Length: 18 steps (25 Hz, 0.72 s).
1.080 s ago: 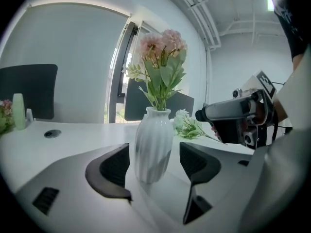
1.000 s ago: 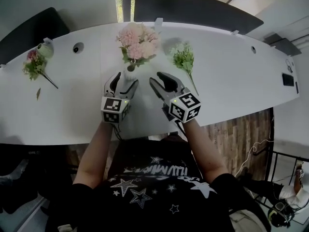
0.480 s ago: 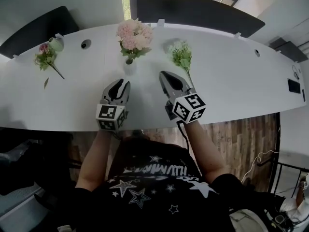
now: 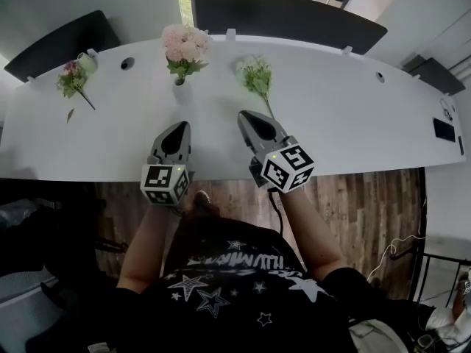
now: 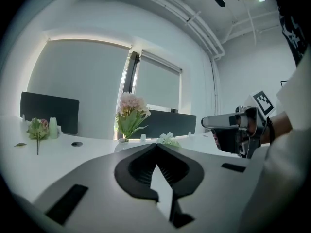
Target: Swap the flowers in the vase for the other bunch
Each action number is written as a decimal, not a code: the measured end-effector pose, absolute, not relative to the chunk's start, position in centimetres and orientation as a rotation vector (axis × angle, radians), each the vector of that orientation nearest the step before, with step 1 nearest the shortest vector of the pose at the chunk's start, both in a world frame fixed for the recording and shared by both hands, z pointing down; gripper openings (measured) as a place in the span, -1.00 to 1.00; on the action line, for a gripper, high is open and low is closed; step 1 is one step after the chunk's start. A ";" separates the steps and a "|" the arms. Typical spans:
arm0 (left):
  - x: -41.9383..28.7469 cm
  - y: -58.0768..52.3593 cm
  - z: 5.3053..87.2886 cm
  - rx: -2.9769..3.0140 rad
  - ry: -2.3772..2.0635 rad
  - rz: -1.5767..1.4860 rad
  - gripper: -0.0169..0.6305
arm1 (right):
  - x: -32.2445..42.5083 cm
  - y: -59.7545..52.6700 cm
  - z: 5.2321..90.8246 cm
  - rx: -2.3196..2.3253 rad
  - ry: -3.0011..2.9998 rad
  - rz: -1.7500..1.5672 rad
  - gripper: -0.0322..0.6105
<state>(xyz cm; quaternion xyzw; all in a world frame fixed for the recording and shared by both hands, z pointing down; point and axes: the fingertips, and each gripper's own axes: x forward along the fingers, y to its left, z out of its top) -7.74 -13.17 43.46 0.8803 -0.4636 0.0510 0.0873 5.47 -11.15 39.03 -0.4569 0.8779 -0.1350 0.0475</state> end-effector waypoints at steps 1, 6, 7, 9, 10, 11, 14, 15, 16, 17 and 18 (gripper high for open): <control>-7.3 -12.3 43.1 2.632 -1.384 0.144 -0.92 | 5.7 -10.4 38.8 -1.385 2.677 -0.408 -0.89; -6.0 -7.7 41.6 2.624 -1.420 0.096 -0.92 | 6.3 -5.9 38.5 -1.332 2.692 -0.405 -0.89; -5.8 -6.6 41.5 2.614 -1.428 0.093 -0.92 | 6.5 -4.8 38.6 -1.322 2.697 -0.405 -0.89; -5.4 -4.2 41.8 2.601 -1.446 0.090 -0.92 | 6.8 -2.5 38.8 -1.303 2.707 -0.408 -0.89; -5.2 -3.1 42.0 2.597 -1.453 0.087 -0.92 | 7.0 -1.5 38.9 -1.297 2.712 -0.410 -0.89; -5.0 -1.9 42.2 2.590 -1.459 0.083 -0.92 | 7.2 -0.6 39.1 -1.294 2.716 -0.412 -0.89; -4.5 1.1 42.3 2.572 -1.479 0.070 -0.92 | 7.9 1.9 39.3 -1.283 2.728 -0.413 -0.89; -4.4 2.0 42.2 2.570 -1.488 0.068 -0.92 | 8.1 2.6 39.3 -1.276 2.735 -0.409 -0.89; -4.4 2.8 42.1 2.570 -1.497 0.065 -0.92 | 8.2 3.4 39.3 -1.269 2.742 -0.404 -0.89; -4.3 3.5 41.9 2.571 -1.507 0.061 -0.92 | 8.4 4.0 39.3 -1.263 2.747 -0.399 -0.89; -4.2 4.1 41.6 2.572 -1.519 0.053 -0.92 | 8.5 4.6 39.2 -1.259 2.751 -0.396 -0.89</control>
